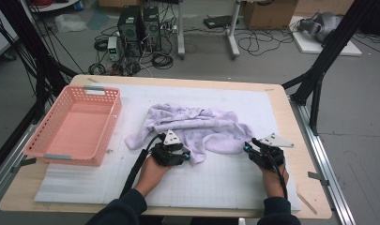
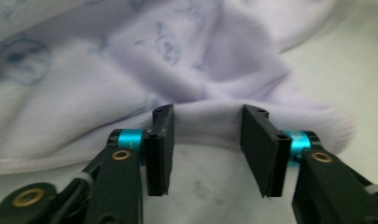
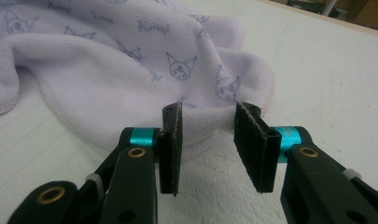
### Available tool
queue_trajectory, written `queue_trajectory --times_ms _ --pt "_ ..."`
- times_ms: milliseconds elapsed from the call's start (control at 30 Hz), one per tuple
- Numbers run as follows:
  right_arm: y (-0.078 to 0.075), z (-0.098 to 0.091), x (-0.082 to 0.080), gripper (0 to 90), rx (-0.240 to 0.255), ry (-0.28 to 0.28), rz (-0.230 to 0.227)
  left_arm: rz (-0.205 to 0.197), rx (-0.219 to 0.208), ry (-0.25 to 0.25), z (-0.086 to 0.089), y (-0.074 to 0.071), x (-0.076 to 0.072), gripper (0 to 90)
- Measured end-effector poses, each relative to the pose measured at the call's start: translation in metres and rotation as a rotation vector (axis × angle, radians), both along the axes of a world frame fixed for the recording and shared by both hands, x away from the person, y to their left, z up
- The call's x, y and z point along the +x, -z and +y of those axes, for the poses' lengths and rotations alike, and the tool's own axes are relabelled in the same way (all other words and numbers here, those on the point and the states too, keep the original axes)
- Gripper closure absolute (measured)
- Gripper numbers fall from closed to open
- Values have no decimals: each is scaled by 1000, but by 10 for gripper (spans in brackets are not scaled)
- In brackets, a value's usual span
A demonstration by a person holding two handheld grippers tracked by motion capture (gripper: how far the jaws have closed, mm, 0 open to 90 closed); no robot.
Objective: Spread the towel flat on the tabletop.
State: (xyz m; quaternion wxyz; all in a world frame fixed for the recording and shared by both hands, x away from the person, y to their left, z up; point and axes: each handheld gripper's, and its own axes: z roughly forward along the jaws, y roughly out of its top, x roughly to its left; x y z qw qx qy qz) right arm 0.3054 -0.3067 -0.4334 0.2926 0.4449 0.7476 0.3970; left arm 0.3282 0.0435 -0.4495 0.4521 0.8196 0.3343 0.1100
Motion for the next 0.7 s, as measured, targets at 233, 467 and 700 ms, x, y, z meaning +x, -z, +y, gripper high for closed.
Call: queue_trajectory --times_ms 233,467,700 --pt "0 0 -1 610 3 1 7 -104 142 85 -25 2 -10 435" --pt "1 1 -2 606 8 -29 11 -110 179 154 -15 -3 -15 827" --pt "4 8 -1 630 16 -168 63 -63 64 21 67 -12 -20 829"
